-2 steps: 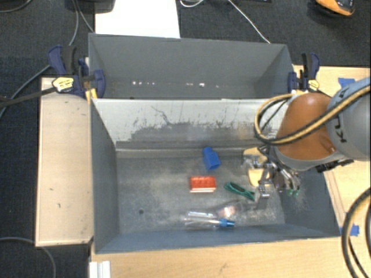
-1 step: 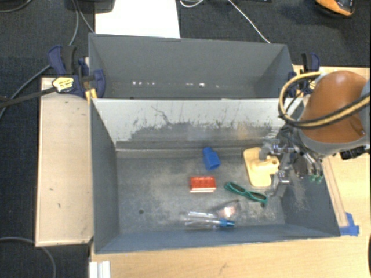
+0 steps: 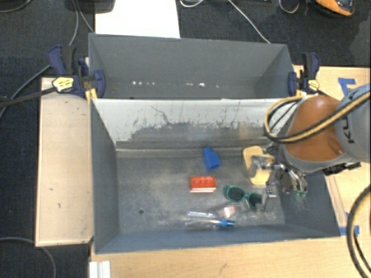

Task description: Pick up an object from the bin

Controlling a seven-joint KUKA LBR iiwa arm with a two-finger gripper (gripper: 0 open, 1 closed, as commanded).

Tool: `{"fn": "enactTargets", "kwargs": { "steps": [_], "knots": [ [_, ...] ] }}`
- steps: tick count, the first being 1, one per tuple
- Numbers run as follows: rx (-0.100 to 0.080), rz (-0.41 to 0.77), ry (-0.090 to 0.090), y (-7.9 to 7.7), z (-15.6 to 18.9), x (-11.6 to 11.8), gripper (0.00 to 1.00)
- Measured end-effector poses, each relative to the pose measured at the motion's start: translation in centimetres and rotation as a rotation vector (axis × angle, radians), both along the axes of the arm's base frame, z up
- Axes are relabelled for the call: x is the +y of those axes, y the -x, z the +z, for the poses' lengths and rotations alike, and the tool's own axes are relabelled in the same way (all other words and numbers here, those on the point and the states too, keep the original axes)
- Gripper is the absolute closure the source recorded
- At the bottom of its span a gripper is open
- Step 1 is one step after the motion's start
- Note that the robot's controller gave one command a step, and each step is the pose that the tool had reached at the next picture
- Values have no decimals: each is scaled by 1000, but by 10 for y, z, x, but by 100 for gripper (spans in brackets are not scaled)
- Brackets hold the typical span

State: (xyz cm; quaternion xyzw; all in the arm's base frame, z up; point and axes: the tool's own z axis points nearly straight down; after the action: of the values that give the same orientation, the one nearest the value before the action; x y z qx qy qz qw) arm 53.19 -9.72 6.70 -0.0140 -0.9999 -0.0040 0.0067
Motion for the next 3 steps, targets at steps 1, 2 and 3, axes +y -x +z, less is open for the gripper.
{"fn": "enactTargets", "kwargs": {
  "steps": [1, 2, 3],
  "knots": [
    [-37, -47, 11, -3, 71, 7, 0],
    [-2, 105, -2, 6, 3, 40, 100],
    [-2, 106, -2, 6, 3, 40, 100]
  ]
}}
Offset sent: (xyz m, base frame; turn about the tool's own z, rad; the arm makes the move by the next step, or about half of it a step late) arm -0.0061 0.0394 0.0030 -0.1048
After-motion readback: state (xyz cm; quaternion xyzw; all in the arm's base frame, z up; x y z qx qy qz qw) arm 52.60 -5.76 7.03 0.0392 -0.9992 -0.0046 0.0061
